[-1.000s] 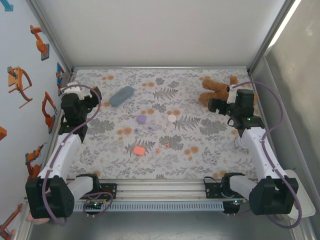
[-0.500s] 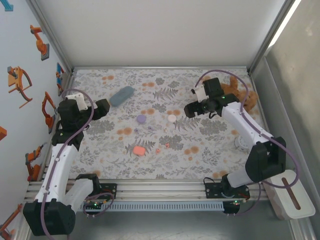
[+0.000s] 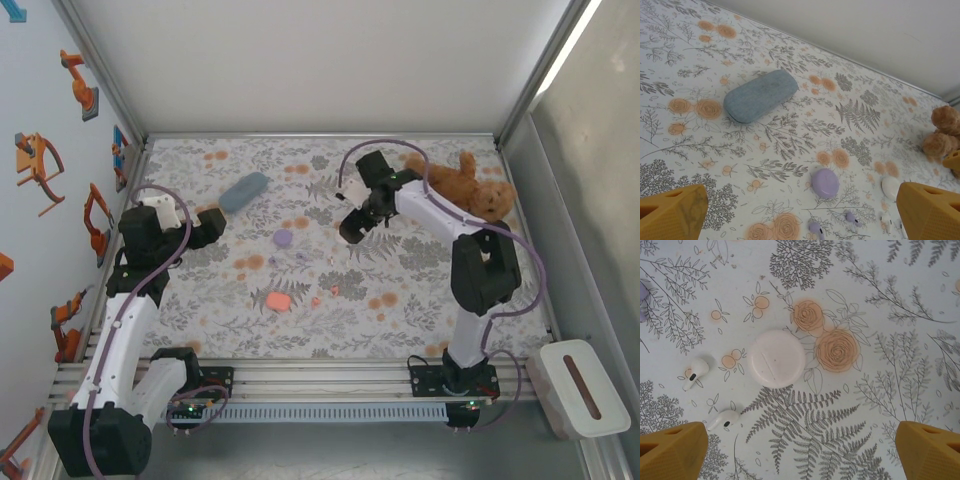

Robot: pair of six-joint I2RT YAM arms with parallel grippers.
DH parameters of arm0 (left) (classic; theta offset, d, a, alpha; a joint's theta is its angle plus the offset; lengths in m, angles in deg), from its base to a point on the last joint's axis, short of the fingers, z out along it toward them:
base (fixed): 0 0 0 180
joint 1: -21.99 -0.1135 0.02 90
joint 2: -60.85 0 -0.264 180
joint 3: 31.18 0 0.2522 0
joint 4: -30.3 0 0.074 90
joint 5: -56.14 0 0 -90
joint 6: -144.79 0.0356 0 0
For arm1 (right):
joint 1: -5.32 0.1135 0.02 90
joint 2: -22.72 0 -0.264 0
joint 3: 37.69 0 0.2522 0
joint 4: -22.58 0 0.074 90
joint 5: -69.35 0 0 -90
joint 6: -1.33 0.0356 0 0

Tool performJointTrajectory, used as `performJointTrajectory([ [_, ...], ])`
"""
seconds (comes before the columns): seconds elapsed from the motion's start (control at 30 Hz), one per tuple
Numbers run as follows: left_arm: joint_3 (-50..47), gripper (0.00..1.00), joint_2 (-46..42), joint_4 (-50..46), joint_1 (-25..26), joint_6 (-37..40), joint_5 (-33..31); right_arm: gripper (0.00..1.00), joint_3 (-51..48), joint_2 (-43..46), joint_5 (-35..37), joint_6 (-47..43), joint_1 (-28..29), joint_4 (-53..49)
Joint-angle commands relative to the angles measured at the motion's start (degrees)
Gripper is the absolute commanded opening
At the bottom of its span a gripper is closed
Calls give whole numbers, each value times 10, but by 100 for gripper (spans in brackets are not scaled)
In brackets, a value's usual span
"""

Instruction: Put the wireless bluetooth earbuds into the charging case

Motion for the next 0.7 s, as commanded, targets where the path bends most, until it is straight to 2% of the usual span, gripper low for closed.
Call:
performJointTrajectory([
  [0.0,4,96,-1,-8,-1,3,1,95,34,-31,8,-62,16,-34],
  [0.2,9,96,-2,-23,-1,14,-17,89,73,-88,20,-113,33,-60],
  [0.67,12,96,7,-31,-2,16,-25,80,126,-158,33,-140,38,-91],
])
